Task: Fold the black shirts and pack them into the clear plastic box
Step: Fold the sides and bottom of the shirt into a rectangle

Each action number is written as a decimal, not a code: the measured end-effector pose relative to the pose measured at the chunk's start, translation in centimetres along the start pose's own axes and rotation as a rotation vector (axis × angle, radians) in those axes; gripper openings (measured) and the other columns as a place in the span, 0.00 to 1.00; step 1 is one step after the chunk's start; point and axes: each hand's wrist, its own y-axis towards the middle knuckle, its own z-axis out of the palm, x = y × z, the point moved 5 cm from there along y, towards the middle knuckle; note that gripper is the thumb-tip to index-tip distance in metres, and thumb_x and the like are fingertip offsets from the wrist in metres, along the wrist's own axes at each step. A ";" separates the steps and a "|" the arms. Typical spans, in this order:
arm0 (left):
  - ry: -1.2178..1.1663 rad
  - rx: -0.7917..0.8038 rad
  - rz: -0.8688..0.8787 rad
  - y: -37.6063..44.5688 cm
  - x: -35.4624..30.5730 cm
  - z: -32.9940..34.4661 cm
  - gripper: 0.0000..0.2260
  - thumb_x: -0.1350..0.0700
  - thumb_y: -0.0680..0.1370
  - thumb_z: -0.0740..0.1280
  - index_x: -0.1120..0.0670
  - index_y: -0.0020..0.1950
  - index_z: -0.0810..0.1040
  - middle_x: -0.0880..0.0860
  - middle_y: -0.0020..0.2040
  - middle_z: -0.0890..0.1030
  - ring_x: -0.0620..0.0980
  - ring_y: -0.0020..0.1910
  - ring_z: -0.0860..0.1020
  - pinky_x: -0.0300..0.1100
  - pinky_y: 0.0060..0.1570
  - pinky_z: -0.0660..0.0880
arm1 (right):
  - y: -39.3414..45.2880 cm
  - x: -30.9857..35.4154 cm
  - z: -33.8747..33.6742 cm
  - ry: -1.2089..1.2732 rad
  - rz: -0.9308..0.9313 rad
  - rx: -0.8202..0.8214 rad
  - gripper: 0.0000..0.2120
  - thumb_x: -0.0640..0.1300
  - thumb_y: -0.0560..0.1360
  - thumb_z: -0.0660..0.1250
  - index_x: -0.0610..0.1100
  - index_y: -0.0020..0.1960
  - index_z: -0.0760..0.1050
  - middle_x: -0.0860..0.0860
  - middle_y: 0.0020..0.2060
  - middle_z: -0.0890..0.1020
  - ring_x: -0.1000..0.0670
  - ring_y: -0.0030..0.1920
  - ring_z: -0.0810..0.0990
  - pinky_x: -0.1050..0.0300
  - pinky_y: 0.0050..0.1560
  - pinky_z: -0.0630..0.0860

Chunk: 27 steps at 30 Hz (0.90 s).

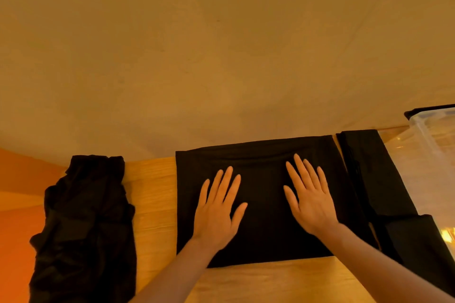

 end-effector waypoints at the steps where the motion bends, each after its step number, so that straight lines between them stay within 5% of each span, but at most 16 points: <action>1: 0.013 0.015 -0.037 -0.8 0.4 0.5 0.28 0.39 0.82 0.49 0.50 0.79 0.54 0.51 0.80 0.50 0.50 0.78 0.49 0.53 0.74 0.51 | -0.8 -0.1 0.3 0.008 0.029 -0.003 0.28 0.59 0.81 0.44 0.50 0.78 0.50 0.51 0.78 0.49 0.49 0.78 0.46 0.46 0.76 0.45; 19: 0.023 0.087 -0.190 -17.4 -2.9 1.6 0.30 0.36 0.80 0.49 0.49 0.79 0.55 0.51 0.79 0.52 0.50 0.78 0.49 0.54 0.74 0.49 | -15.5 1.8 2.2 0.034 -0.012 0.029 0.27 0.59 0.81 0.45 0.49 0.78 0.54 0.51 0.78 0.54 0.49 0.78 0.47 0.45 0.76 0.45; 23: -0.078 -0.054 -0.219 -17.1 -3.2 -0.4 0.24 0.42 0.82 0.50 0.51 0.73 0.67 0.51 0.75 0.64 0.49 0.75 0.61 0.53 0.71 0.58 | -15.2 1.2 0.4 0.106 -0.035 -0.045 0.24 0.55 0.81 0.48 0.47 0.72 0.67 0.49 0.74 0.64 0.49 0.75 0.60 0.45 0.74 0.51; 27: -0.053 -0.236 -0.270 -12.0 -0.5 -2.9 0.15 0.50 0.81 0.57 0.53 0.62 0.78 0.53 0.64 0.76 0.52 0.64 0.72 0.53 0.62 0.65 | -10.6 -0.4 -1.9 0.098 -0.065 -0.168 0.14 0.45 0.79 0.61 0.45 0.64 0.75 0.46 0.68 0.72 0.45 0.67 0.70 0.44 0.65 0.60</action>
